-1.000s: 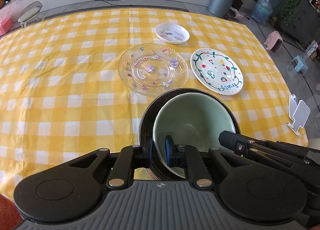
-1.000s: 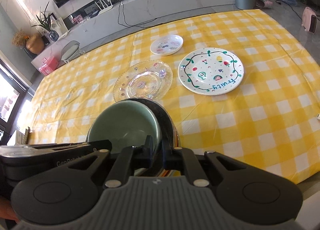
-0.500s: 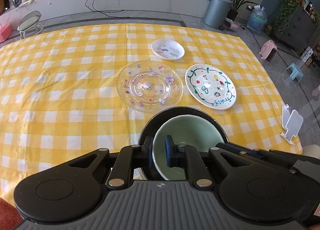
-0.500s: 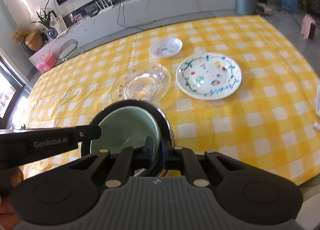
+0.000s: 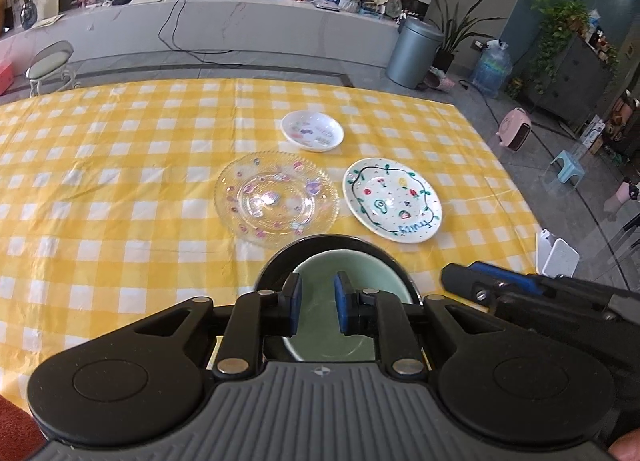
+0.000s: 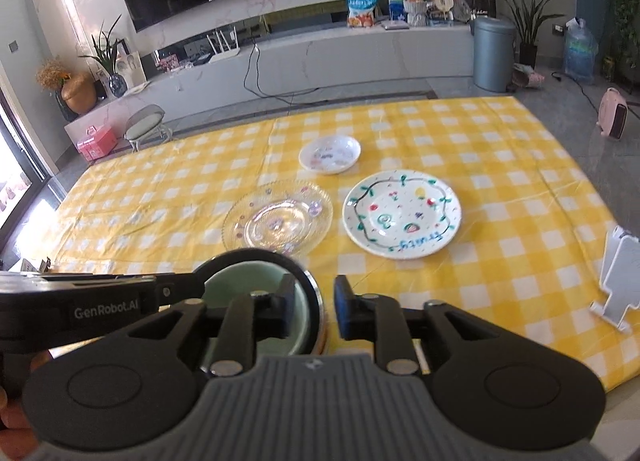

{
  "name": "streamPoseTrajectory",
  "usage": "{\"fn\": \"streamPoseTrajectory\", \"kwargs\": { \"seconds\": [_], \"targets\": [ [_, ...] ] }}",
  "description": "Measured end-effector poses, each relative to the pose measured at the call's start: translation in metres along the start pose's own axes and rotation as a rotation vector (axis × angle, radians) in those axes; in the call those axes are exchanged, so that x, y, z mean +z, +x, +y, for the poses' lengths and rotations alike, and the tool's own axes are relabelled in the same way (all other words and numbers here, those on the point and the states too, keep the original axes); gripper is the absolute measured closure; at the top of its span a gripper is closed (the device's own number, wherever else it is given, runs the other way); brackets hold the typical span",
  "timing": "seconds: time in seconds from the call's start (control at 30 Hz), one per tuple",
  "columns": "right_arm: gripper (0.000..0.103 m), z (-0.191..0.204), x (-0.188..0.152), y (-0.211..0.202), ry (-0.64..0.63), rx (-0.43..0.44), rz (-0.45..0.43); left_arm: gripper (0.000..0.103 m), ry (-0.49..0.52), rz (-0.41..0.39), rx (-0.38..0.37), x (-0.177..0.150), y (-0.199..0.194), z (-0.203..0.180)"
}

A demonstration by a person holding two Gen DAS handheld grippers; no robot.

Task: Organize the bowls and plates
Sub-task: 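Lower the green bowl into the steel bowls and open the left tool, then reach the left tool to the rim of the white painted plate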

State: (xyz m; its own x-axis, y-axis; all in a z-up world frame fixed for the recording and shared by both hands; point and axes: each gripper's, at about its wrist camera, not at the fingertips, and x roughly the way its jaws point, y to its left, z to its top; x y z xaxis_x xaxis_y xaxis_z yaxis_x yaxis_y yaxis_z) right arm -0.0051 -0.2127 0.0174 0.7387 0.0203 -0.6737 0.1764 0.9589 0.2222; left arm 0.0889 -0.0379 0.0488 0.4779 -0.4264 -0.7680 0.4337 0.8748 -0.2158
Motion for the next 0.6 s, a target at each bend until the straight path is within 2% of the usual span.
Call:
{"fn": "streamPoseTrajectory", "kwargs": {
  "seconds": [0.17,0.47,0.6],
  "targets": [
    [0.074,-0.02,0.008,-0.01,0.011,-0.003,-0.015,0.083,0.019,0.002,-0.001,0.004,0.003,-0.008],
    [0.068,-0.058,0.028,-0.01,0.01,-0.061,-0.038,0.083,0.058,0.01,-0.069,0.025,0.01,-0.033],
    [0.065,-0.074,0.036,-0.003,0.015,-0.069,-0.041,0.082,0.08,0.019,-0.066,0.037,0.017,-0.044]
  ]
}}
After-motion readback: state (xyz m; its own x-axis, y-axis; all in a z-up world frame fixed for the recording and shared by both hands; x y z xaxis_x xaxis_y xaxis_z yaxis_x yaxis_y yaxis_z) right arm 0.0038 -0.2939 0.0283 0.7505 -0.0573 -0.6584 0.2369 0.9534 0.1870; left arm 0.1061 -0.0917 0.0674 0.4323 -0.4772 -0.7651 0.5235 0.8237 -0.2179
